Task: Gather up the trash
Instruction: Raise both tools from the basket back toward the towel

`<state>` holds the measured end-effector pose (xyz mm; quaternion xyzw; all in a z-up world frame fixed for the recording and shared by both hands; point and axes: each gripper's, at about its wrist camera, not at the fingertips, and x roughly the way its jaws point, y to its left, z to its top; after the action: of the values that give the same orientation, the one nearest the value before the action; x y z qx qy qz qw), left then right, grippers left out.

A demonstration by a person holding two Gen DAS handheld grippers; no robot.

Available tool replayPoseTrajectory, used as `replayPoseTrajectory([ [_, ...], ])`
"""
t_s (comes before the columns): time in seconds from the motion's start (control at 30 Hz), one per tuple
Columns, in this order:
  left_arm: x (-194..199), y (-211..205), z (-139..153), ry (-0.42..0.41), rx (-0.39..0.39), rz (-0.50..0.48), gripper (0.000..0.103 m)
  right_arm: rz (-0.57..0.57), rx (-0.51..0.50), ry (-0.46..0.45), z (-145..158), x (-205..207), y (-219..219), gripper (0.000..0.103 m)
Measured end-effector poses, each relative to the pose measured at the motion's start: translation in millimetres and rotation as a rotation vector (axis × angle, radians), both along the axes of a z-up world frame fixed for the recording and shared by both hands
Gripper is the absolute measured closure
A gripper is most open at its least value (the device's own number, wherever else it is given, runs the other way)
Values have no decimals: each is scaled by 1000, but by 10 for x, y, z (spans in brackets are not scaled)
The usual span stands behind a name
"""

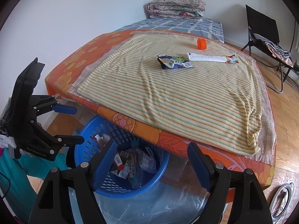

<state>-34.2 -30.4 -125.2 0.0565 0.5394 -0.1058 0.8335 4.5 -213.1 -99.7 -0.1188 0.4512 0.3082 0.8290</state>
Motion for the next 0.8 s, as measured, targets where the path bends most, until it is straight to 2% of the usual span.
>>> replayPoseTrajectory([
  [0.1, 45, -47, 57, -19, 5, -13, 20, -15, 4, -7, 32, 41, -22, 16],
  [0.23, 136, -115, 133, -46, 15, -27, 20, -39, 13, -7, 83, 130, -66, 15],
  [0.8, 836, -266, 415, -134, 4, -33, 20, -224, 162, 67, 332, 850, -486, 13],
])
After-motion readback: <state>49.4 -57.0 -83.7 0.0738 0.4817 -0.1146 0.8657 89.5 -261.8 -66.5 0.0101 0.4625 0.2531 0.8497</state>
